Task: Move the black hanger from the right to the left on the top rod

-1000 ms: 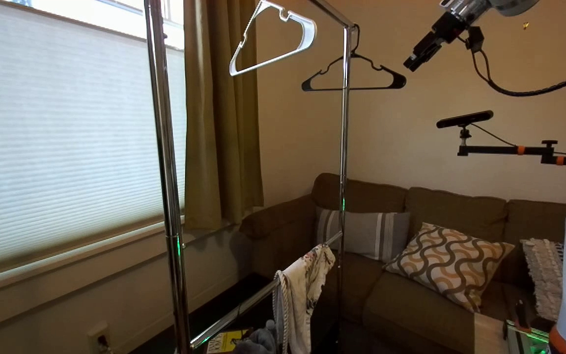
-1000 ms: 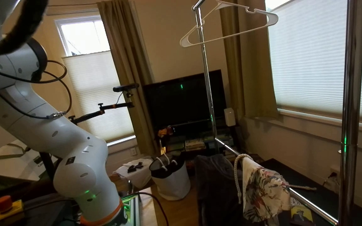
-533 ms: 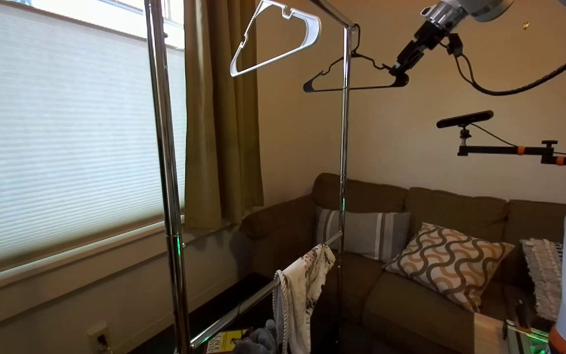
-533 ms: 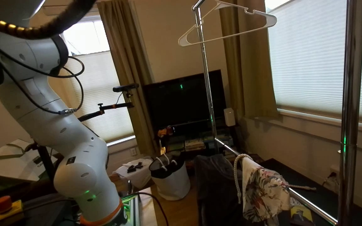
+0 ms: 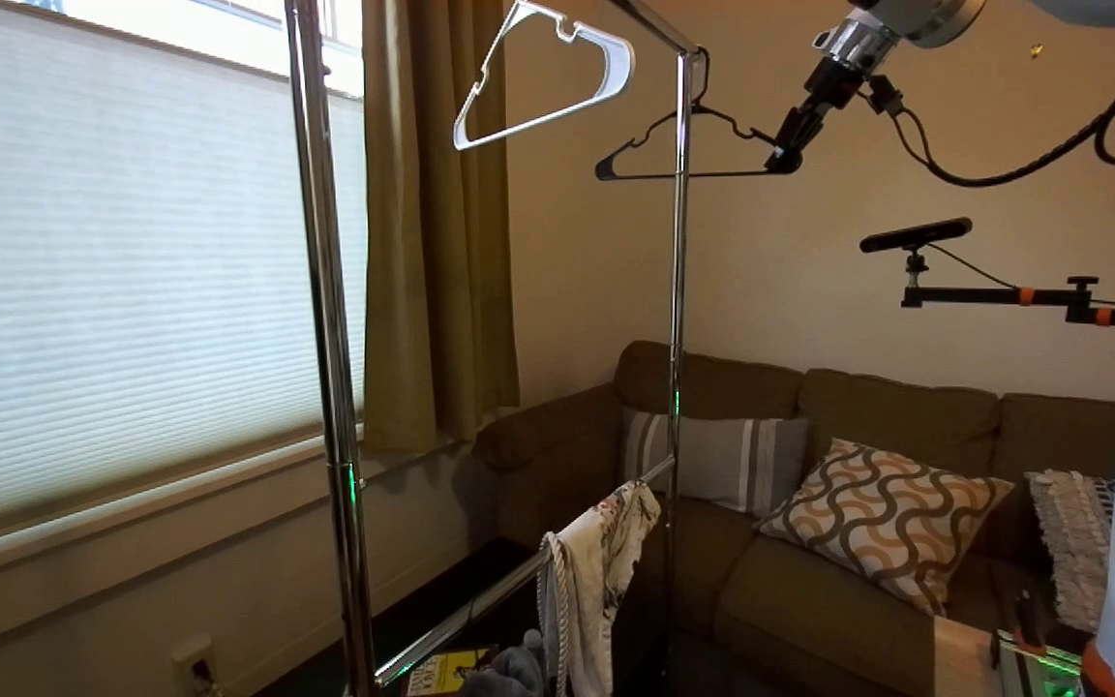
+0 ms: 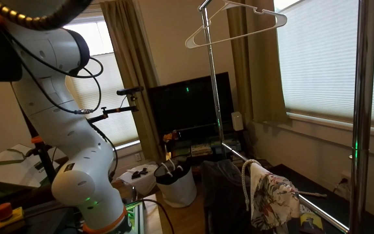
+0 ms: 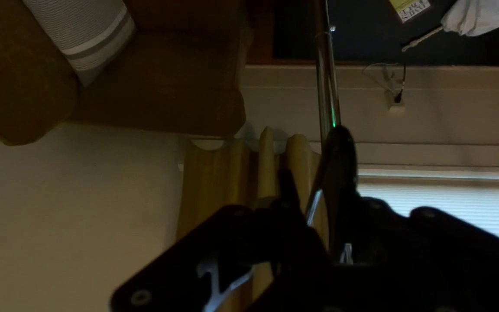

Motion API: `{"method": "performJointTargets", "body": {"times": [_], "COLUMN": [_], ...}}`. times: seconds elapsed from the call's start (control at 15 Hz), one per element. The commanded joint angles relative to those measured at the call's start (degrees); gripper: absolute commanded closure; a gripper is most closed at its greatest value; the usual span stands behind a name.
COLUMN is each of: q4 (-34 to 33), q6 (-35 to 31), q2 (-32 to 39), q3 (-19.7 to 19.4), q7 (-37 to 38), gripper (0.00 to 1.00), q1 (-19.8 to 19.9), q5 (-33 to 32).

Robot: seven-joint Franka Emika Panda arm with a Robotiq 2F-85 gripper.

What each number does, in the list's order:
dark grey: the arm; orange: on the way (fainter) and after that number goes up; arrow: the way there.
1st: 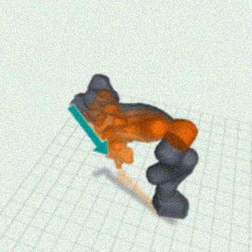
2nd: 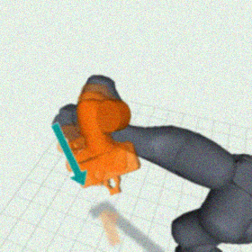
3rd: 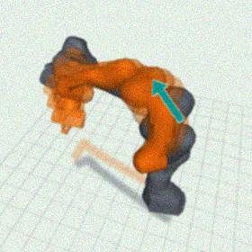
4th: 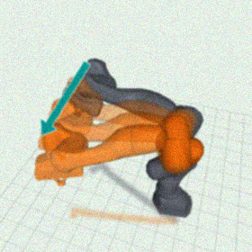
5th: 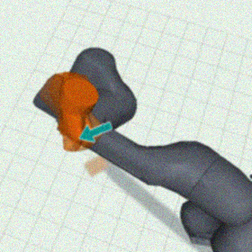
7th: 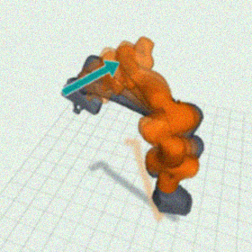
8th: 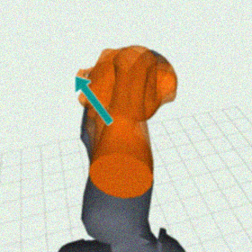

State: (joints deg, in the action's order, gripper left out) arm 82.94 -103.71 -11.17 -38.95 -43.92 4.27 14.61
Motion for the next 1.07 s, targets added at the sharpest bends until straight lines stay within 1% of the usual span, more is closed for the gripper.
{"method": "performJointTargets", "body": {"times": [0.0,0.2,0.27,0.53,0.6,0.8,0.93,1.0], "q4": [-1.54,-2.15,-2.5,-3.87,-3.78,-4.14,-4.33,-3.01], "q6": [1.28,2.74,2.79,-0.58,-1.66,0.83,6.1,9.08], "q2": [1.38,1.15,0.45,-2.92,-3.97,-5.21,-5.63,-6.51], "q3": [1.77,2.99,3.17,2.81,1.91,1.99,2.19,3.7], "q7": [-0.88,-0.83,-0.43,2.41,3.87,7.09,7.89,7.18], "gripper": [0.99,1.0,0.99,0.98,0.98,0.98,0.98,0.98], "q1": [3.11,4.64,5.25,7.84,7.33,9.43,10.18,11.35], "q5": [2.82,3.11,3.5,6.52,6.51,3.97,-0.09,-3.27]}}
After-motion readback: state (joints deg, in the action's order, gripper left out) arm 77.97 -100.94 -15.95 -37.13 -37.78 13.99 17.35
